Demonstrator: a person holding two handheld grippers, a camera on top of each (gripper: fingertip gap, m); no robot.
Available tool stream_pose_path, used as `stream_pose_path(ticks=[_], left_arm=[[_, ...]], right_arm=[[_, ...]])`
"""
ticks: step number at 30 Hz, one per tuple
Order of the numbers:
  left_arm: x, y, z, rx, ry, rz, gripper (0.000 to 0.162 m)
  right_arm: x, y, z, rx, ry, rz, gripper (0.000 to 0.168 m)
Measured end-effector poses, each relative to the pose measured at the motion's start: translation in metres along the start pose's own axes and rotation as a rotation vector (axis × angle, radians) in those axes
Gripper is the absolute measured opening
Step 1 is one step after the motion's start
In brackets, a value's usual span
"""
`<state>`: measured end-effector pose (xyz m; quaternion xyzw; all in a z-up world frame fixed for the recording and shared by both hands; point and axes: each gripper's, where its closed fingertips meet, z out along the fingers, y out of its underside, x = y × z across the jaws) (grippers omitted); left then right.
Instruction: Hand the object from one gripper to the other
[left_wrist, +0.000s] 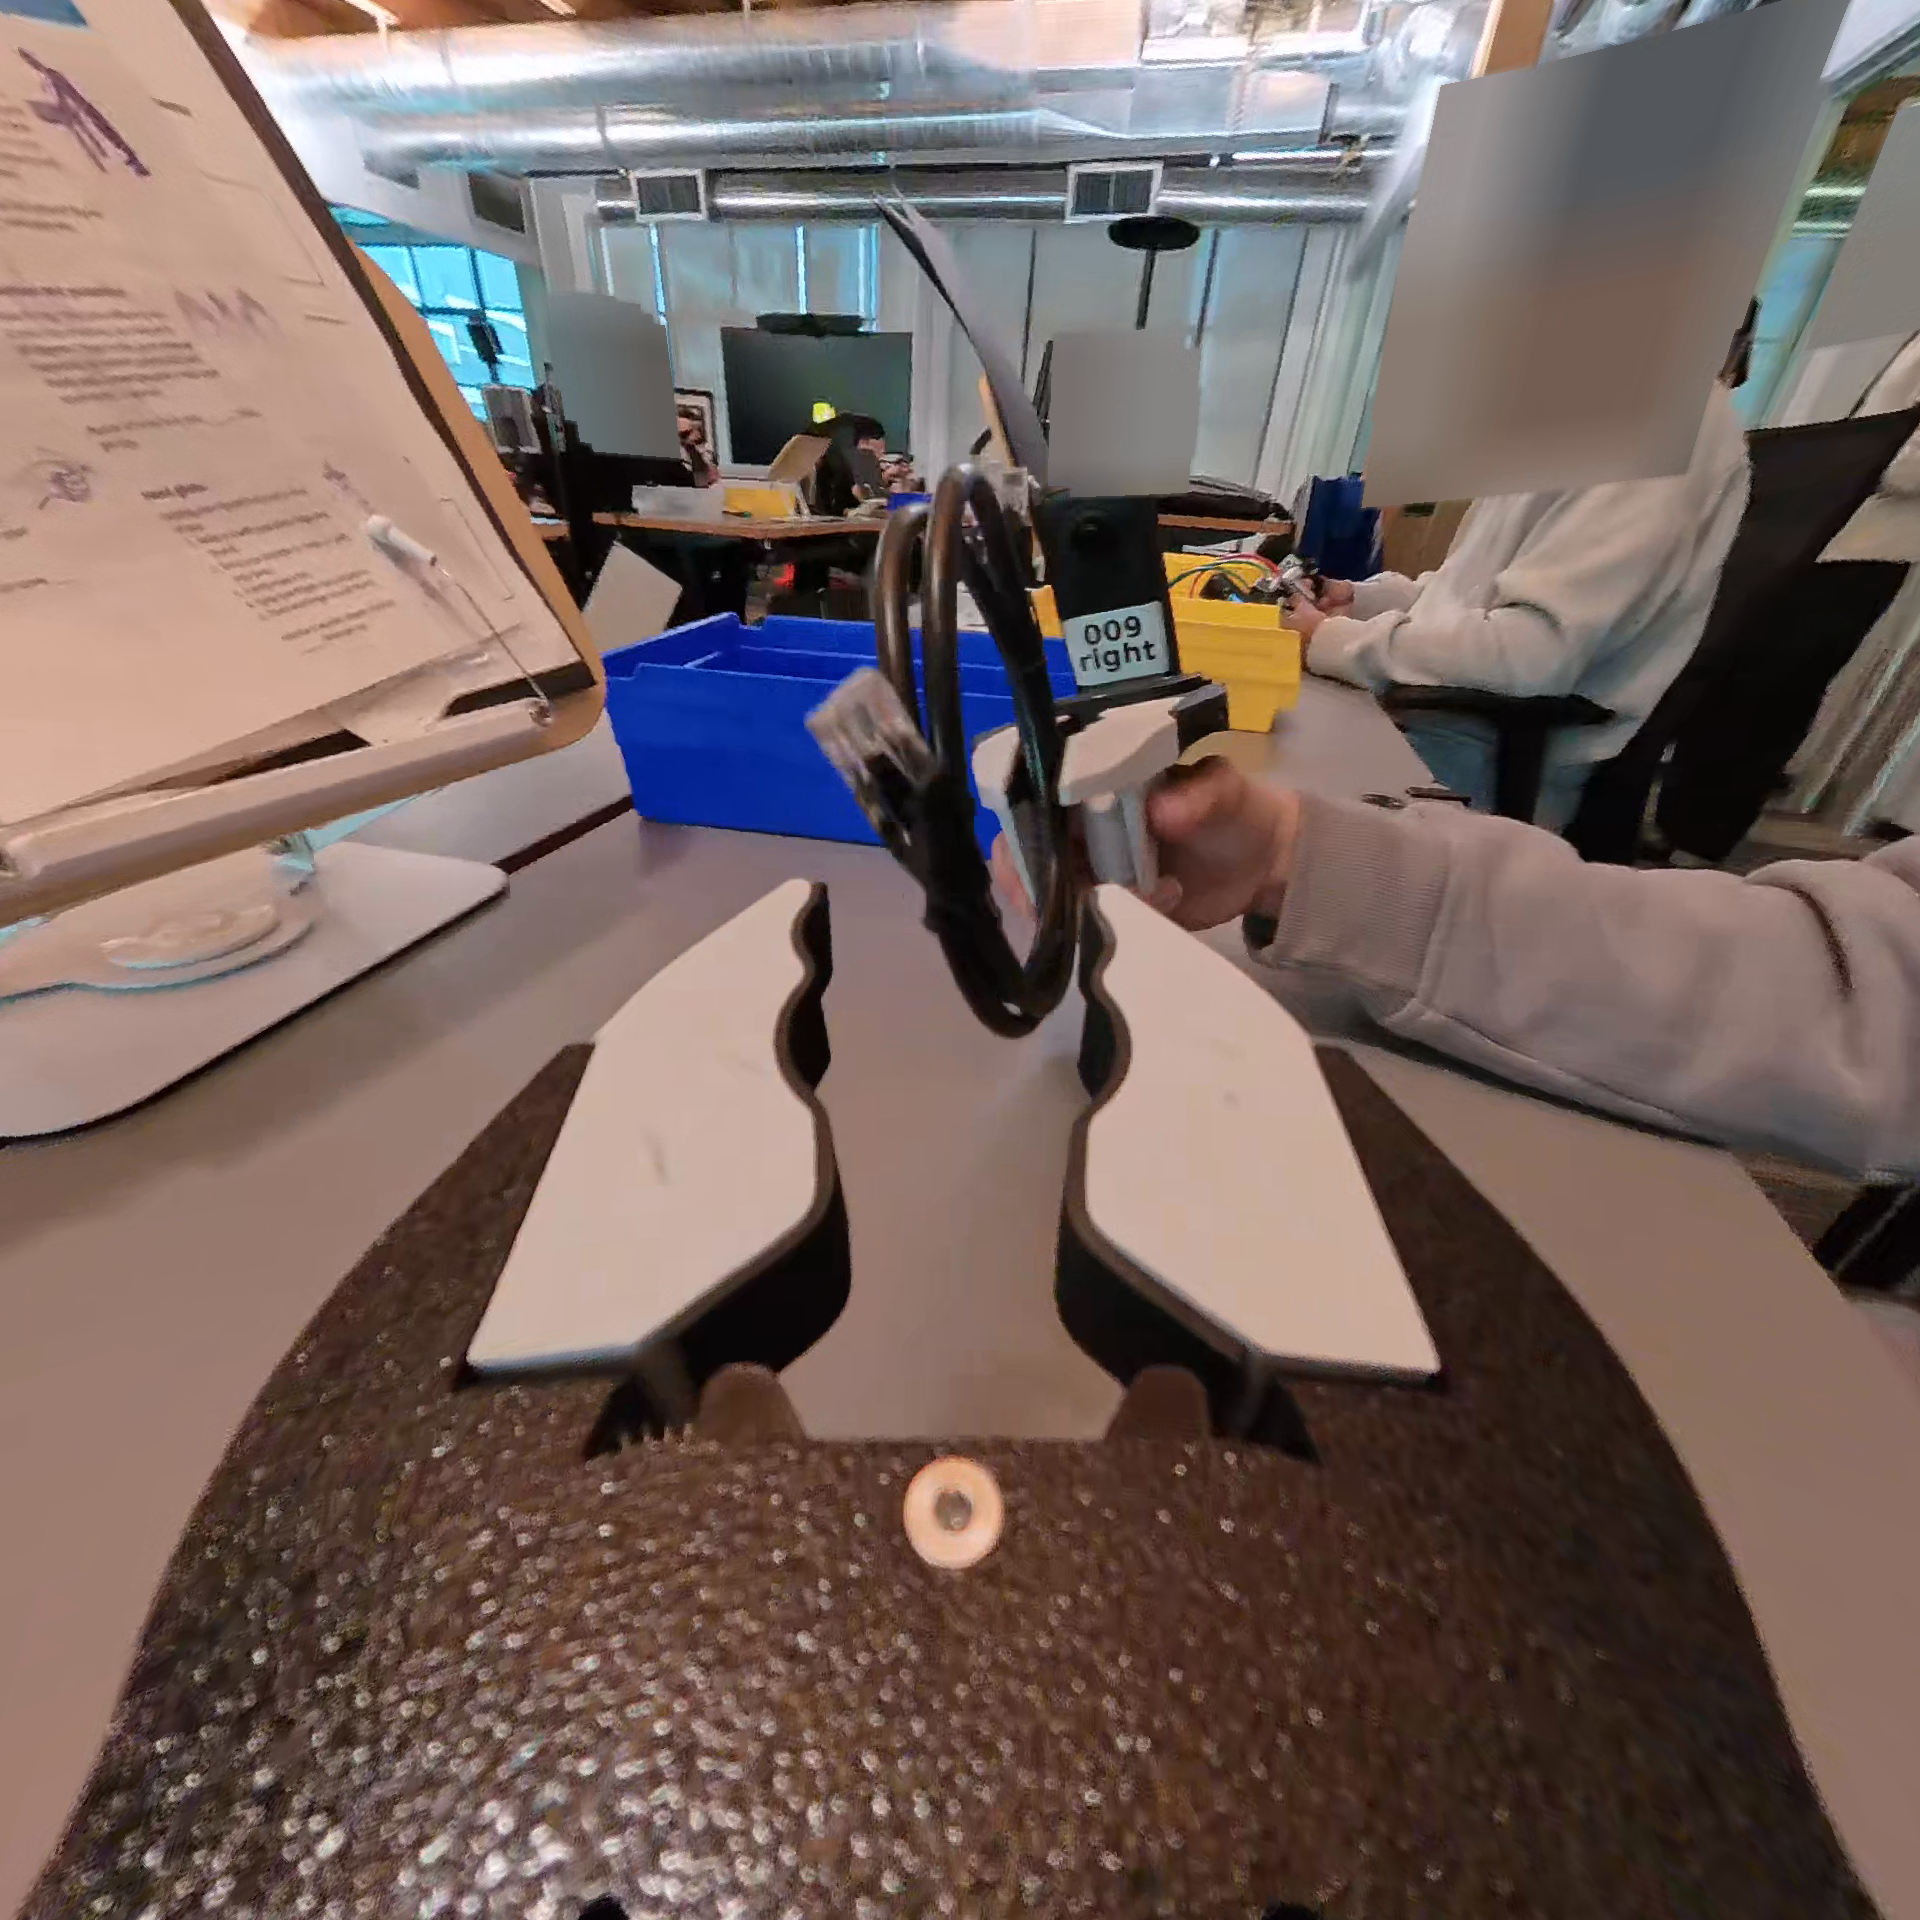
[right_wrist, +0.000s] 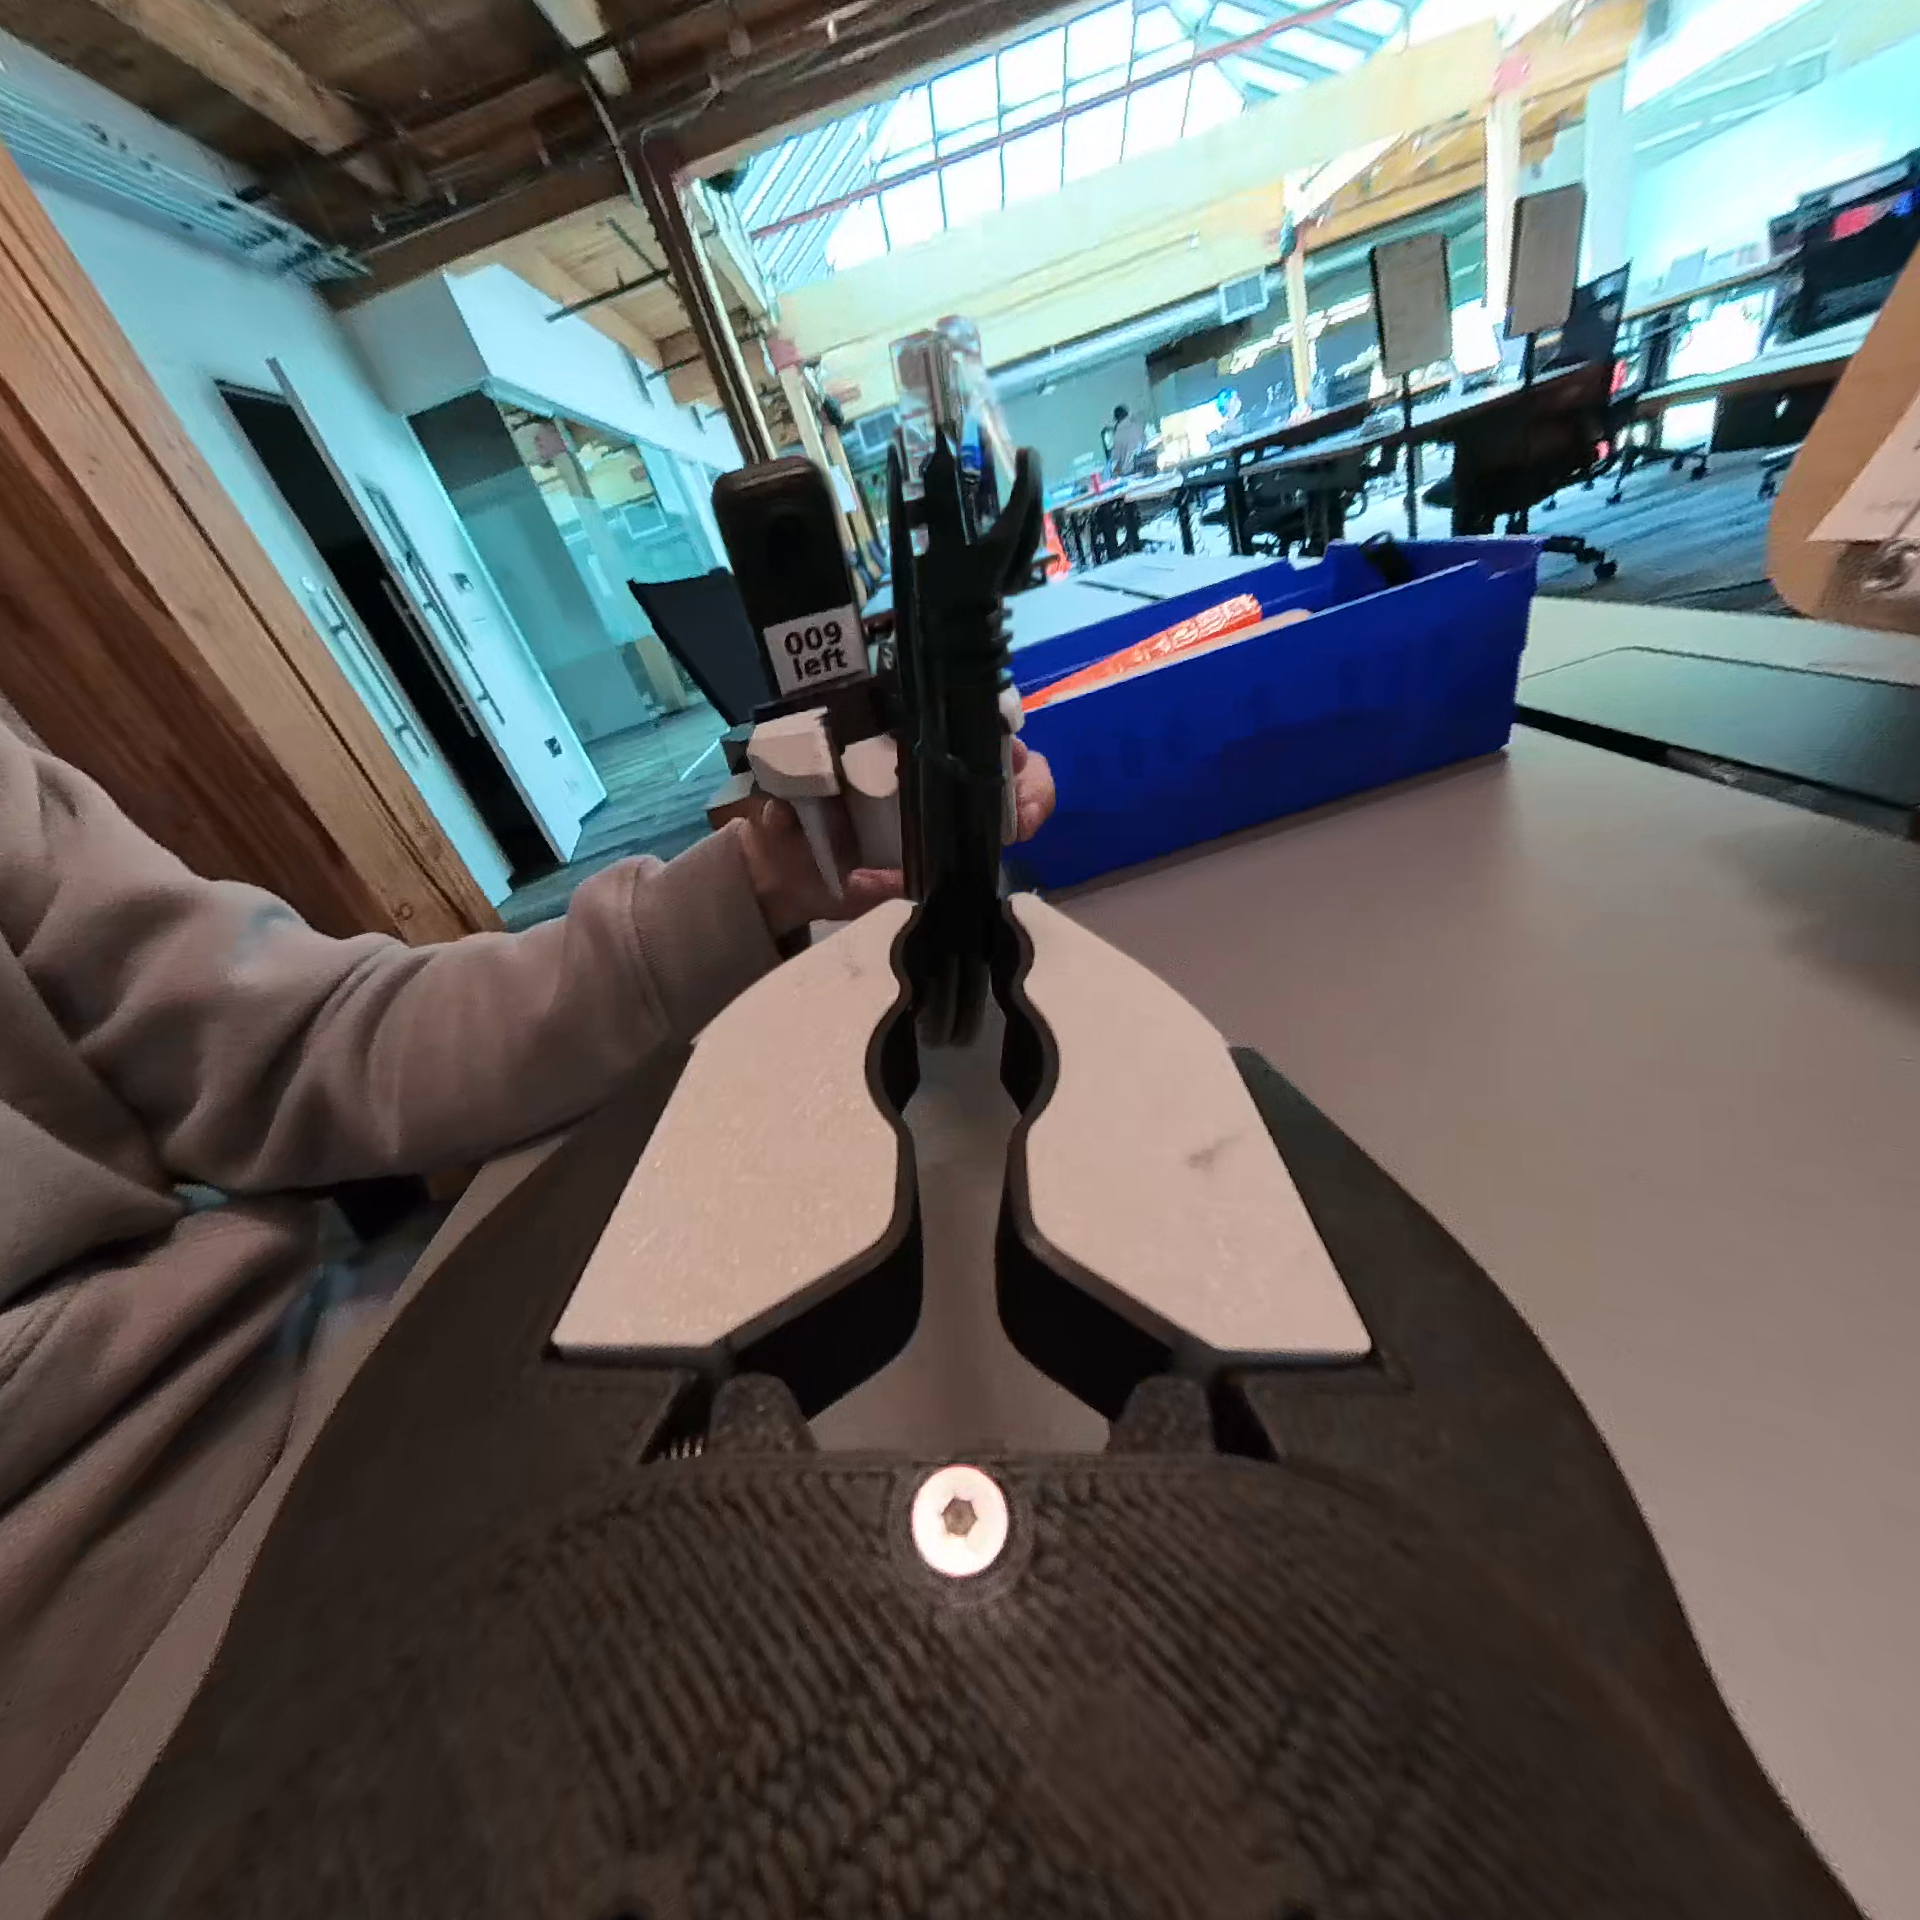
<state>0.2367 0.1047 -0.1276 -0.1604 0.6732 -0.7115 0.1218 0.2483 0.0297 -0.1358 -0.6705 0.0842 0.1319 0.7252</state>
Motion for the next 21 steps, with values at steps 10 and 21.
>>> stream_pose_path(ticks=[10,21], left_arm=[[0.001,-0.022,0.003,0.170,0.055,-0.153,0.011],[-0.022,-0.060,-0.016,0.733,0.041,-0.474,0.012]], right_arm=[[0.003,-0.013,0.010,0.128,0.071,-0.075,0.017],[-0.008,-0.034,0.043,0.423,0.130,-0.076,0.041]])
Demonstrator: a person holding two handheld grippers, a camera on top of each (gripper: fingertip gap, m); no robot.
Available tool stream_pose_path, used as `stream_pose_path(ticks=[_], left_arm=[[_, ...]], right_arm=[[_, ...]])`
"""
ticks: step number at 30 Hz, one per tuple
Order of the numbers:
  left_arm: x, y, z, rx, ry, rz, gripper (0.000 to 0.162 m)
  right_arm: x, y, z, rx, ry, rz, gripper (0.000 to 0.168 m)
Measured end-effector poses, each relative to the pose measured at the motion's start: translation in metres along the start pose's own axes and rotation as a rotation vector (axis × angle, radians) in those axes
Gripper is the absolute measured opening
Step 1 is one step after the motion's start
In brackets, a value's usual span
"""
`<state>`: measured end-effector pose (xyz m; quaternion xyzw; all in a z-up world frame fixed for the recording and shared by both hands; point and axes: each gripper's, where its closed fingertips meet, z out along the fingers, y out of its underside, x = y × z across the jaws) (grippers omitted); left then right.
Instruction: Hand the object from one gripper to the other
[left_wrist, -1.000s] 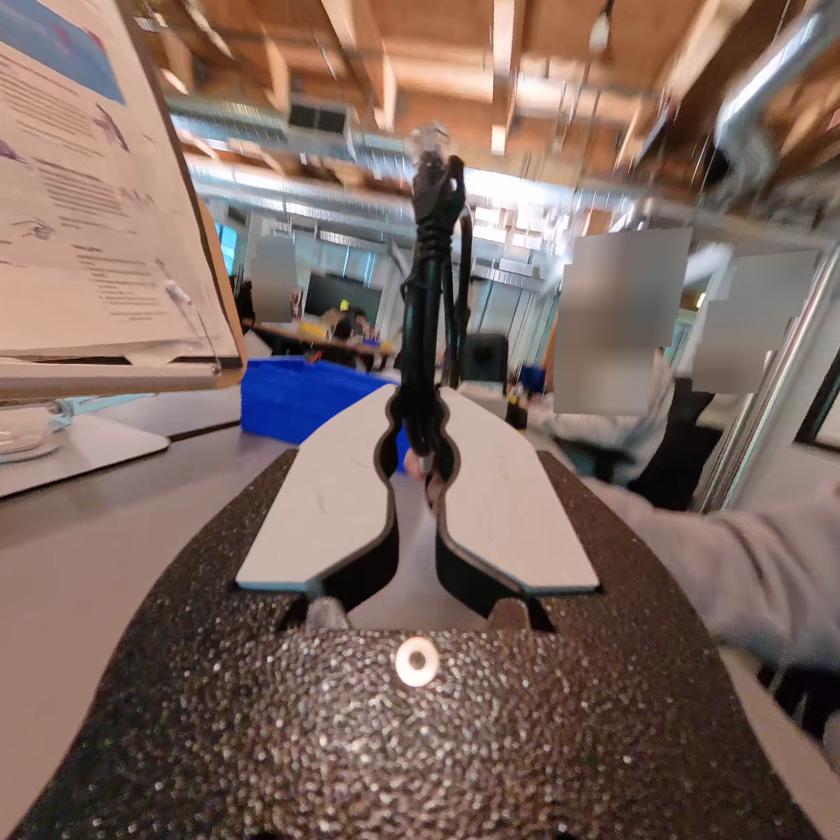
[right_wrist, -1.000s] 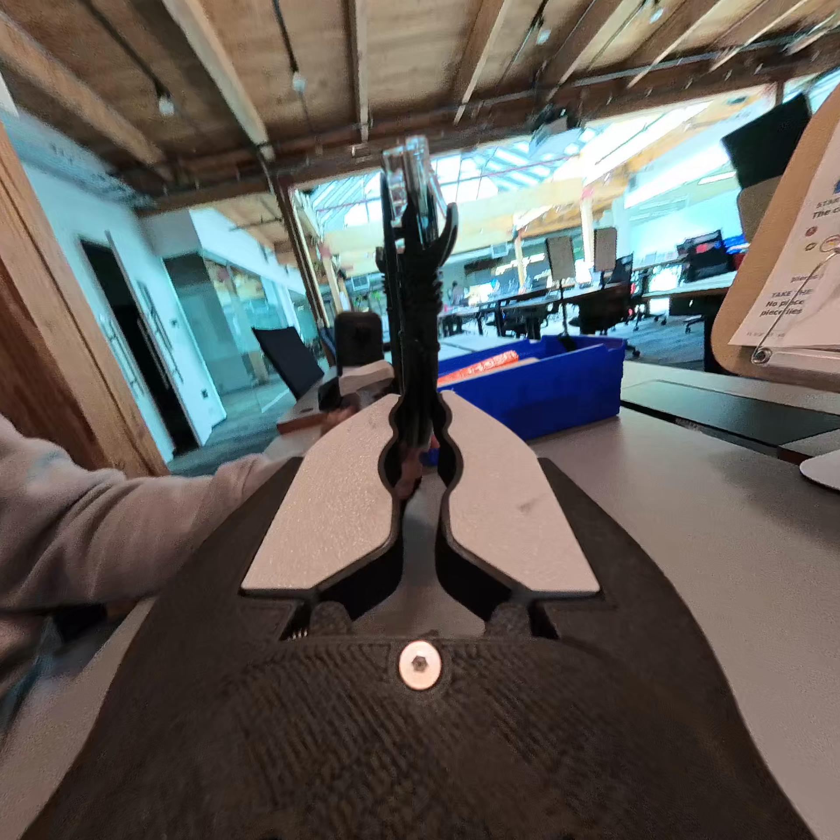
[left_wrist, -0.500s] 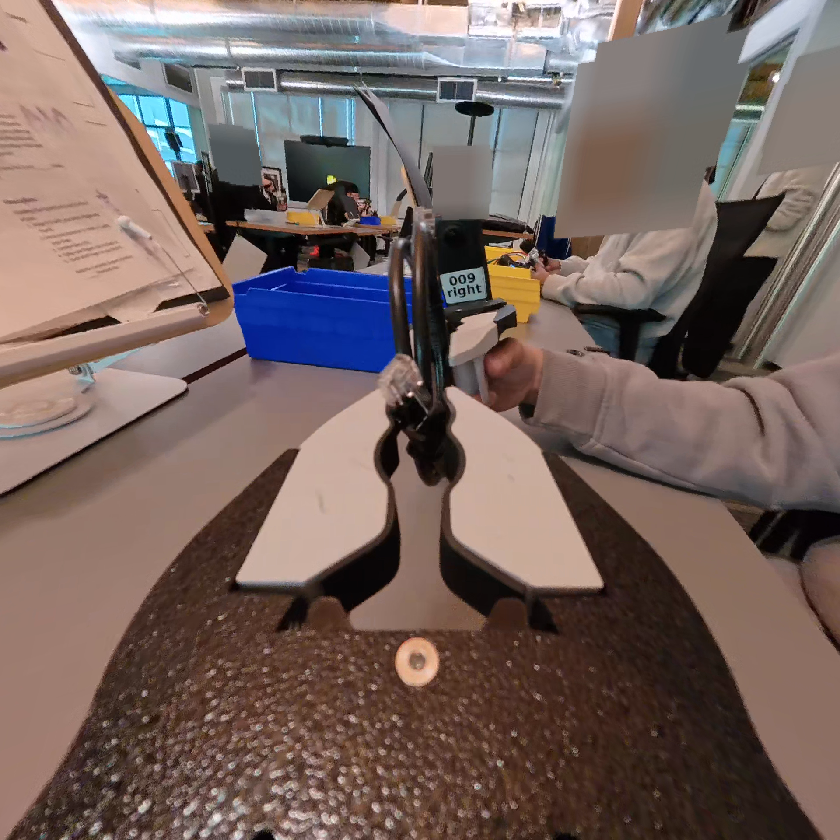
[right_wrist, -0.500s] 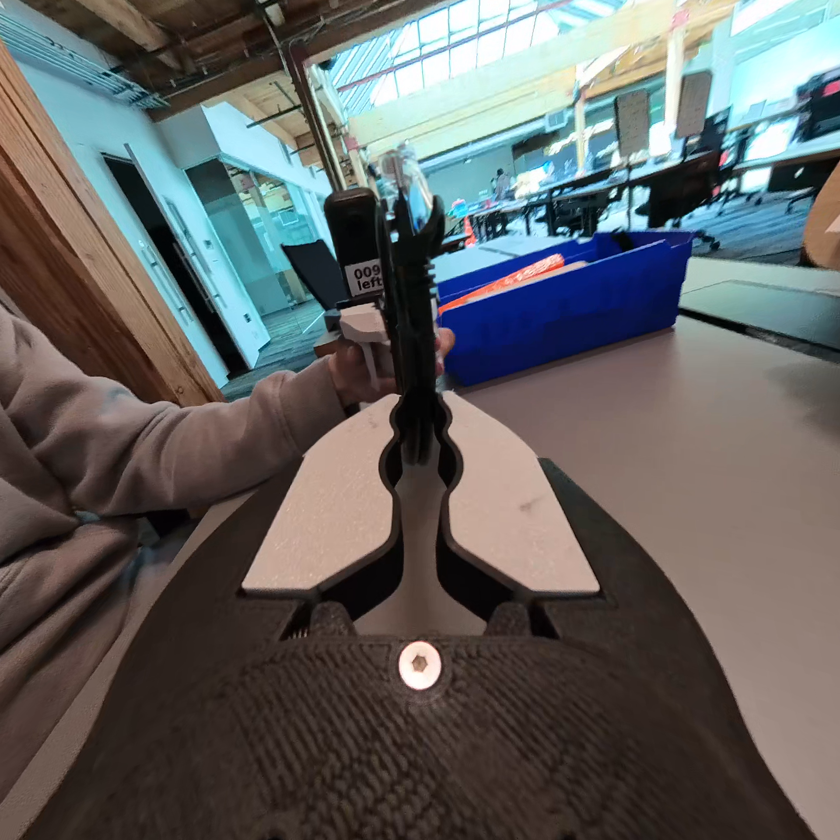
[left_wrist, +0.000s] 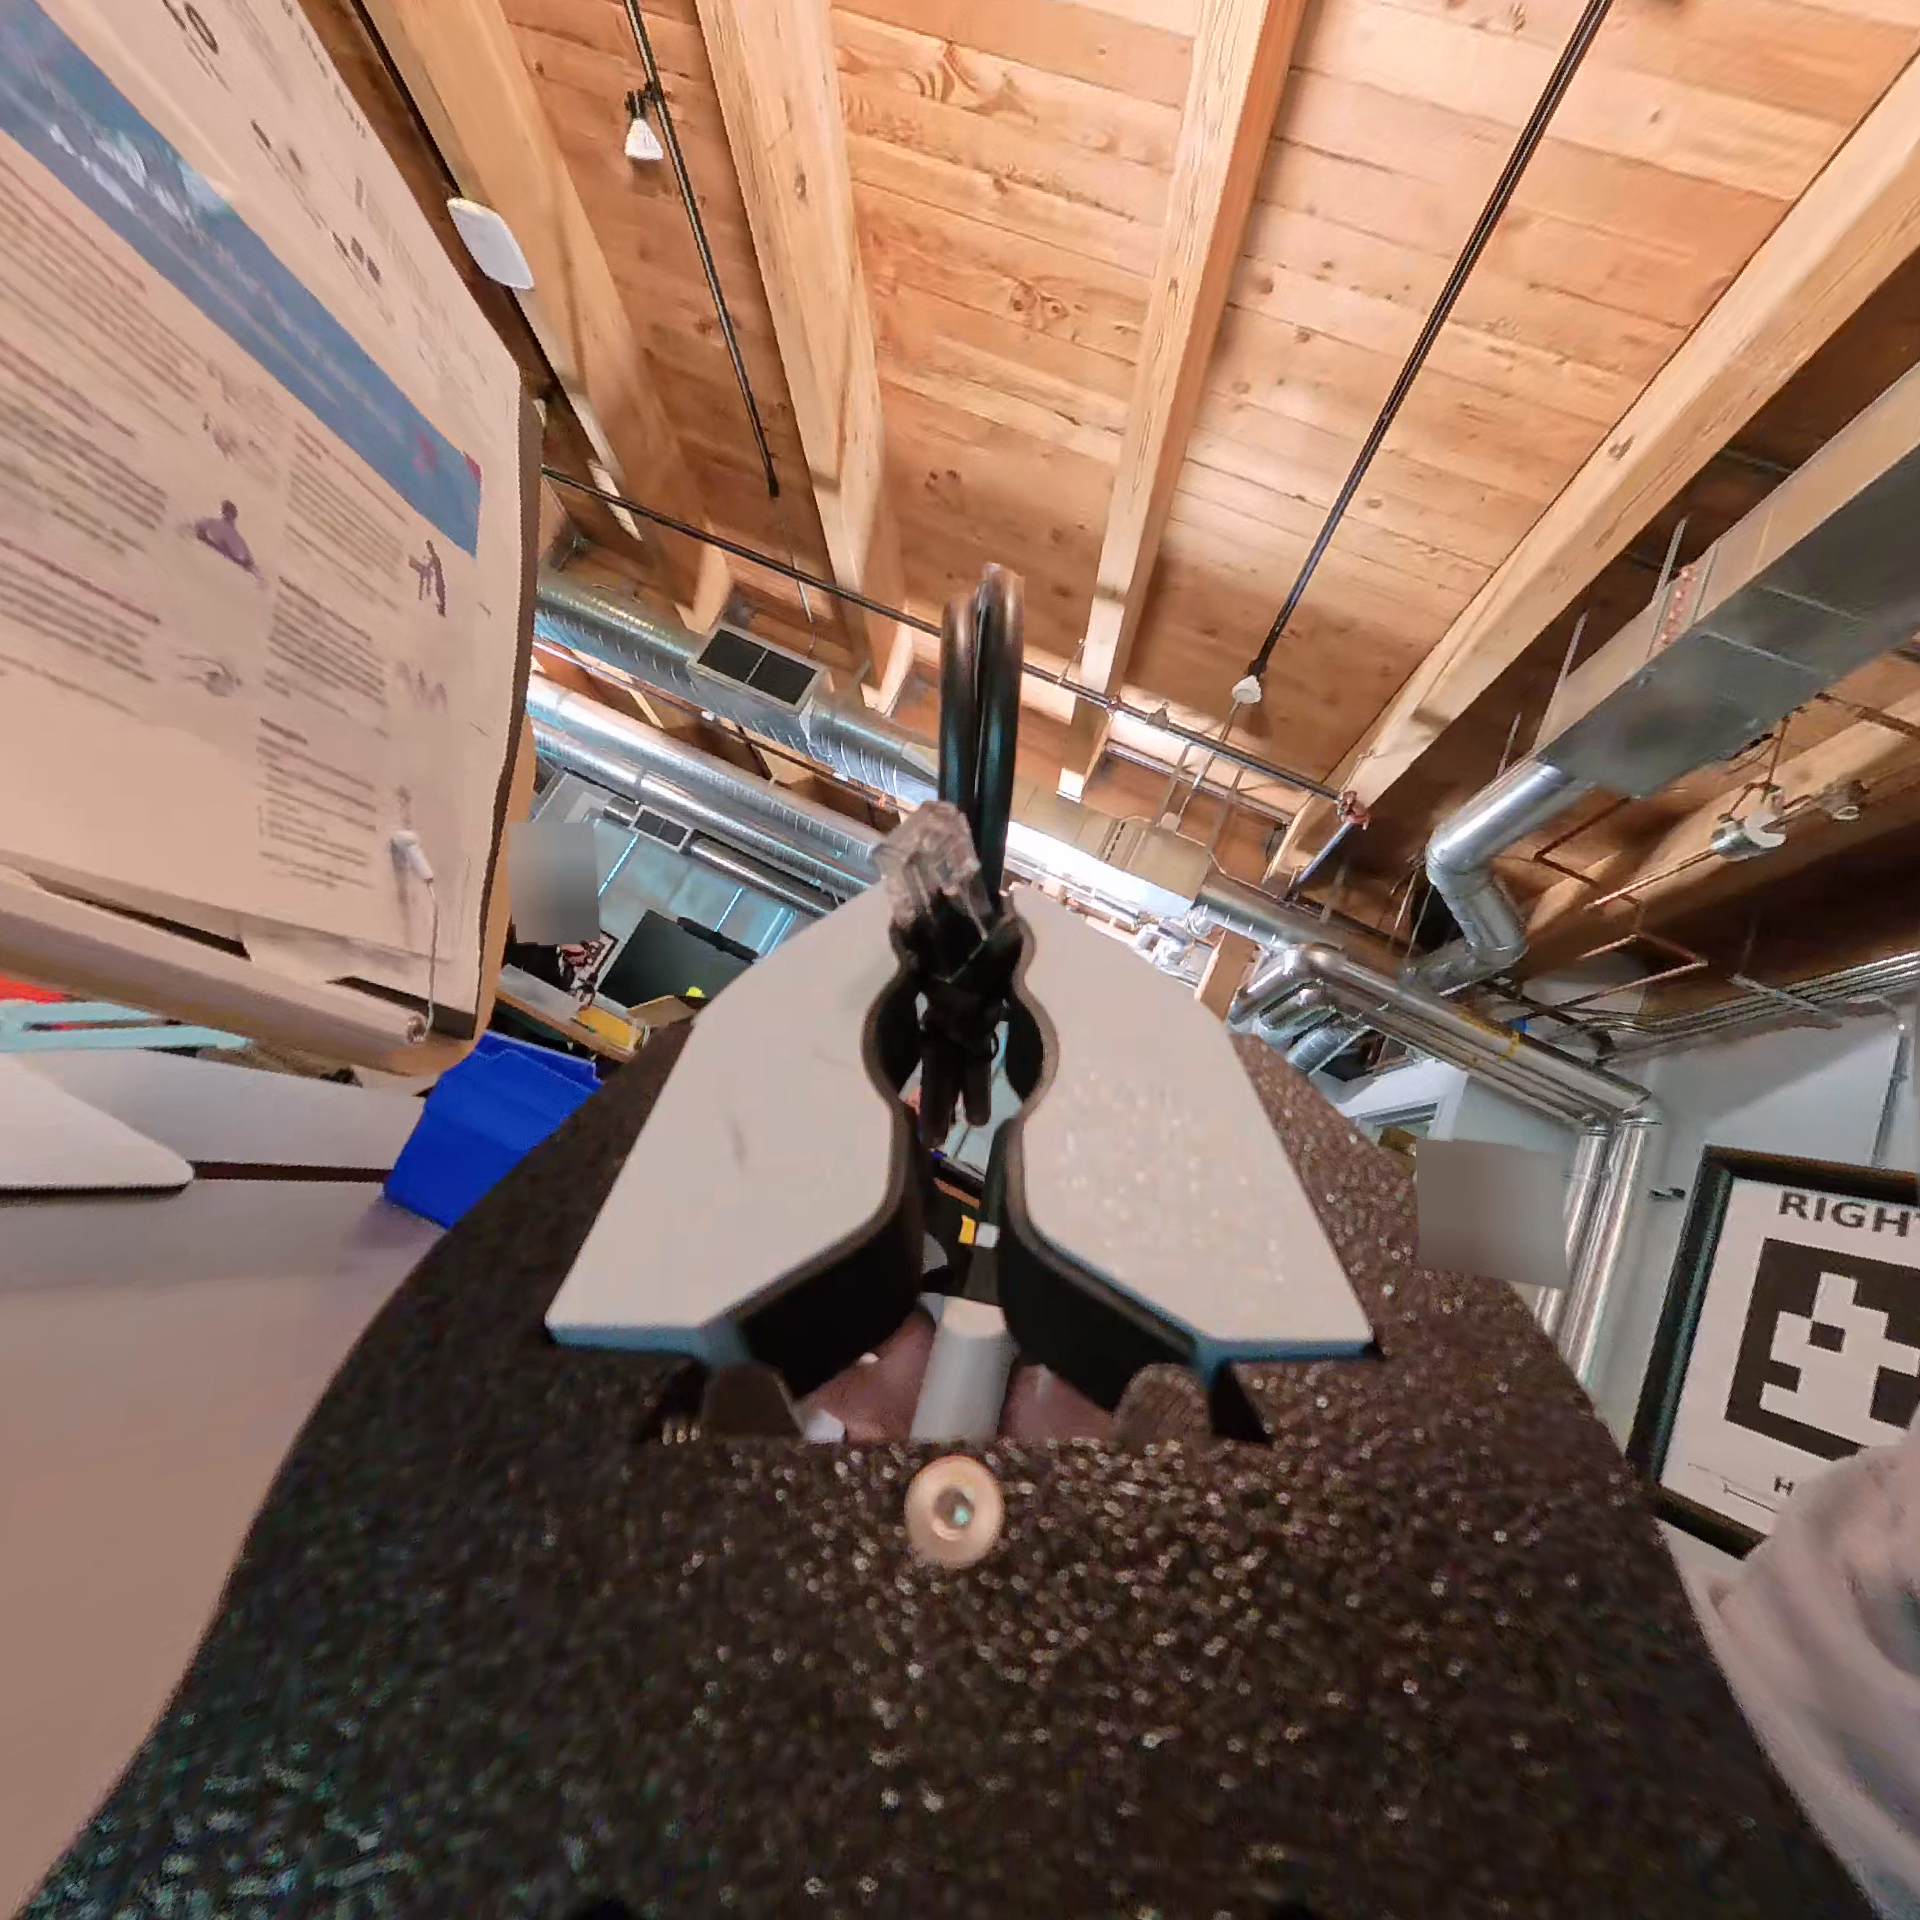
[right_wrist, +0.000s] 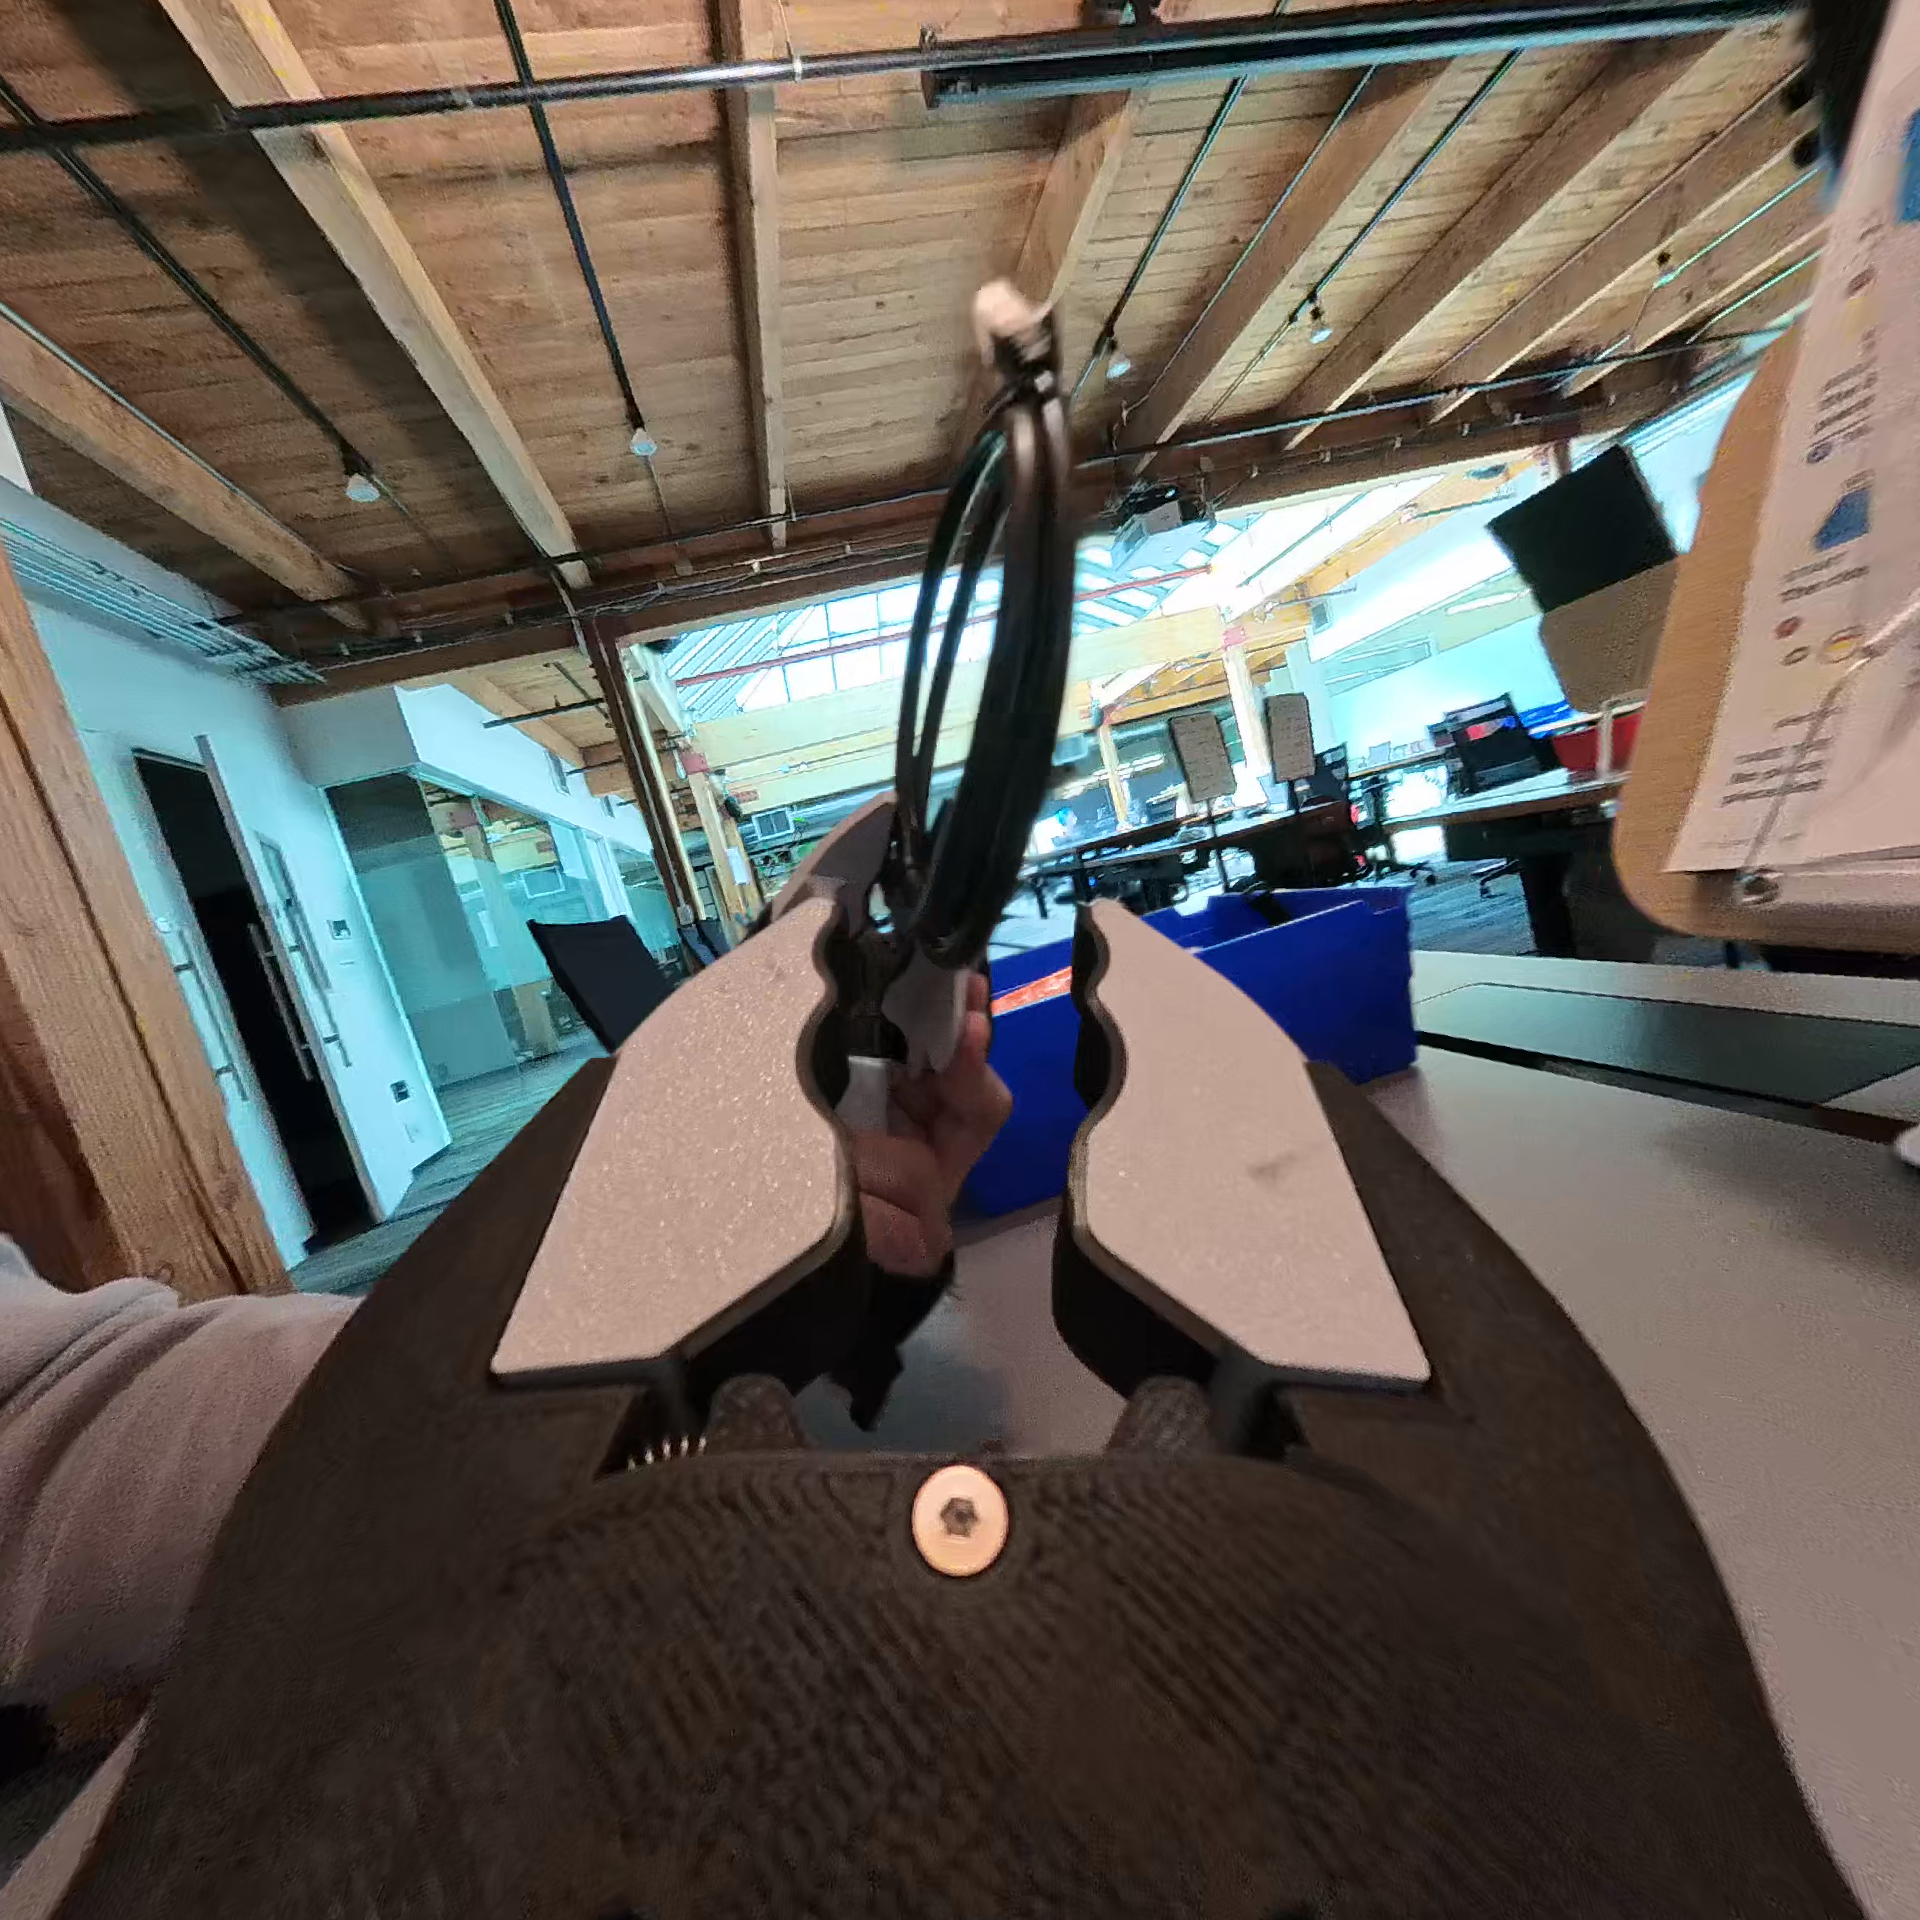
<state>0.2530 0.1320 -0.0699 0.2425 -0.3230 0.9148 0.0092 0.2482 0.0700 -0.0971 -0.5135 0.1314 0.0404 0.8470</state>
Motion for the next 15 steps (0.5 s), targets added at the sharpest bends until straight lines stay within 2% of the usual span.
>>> stream_pose_path(ticks=[3,5,8,10,15], left_arm=[[0.002,0.016,0.004,-0.049,0.017,0.010,0.012],[0.005,0.022,0.007,-0.075,0.029,0.024,0.012],[0.006,0.027,0.007,-0.137,0.030,0.080,0.012],[0.004,0.036,0.006,-0.244,0.007,0.165,0.013],[-0.008,0.047,-0.005,-0.513,-0.106,0.486,0.041]], right_arm=[[-0.004,0.008,0.006,-0.014,-0.005,0.028,0.029],[-0.002,0.006,0.004,0.009,0.007,0.020,0.014],[-0.007,0.003,0.002,-0.041,-0.058,0.026,0.011],[-0.006,0.001,-0.003,-0.092,-0.078,0.003,0.011],[0.000,0.004,-0.027,-0.287,-0.129,0.002,0.011]])
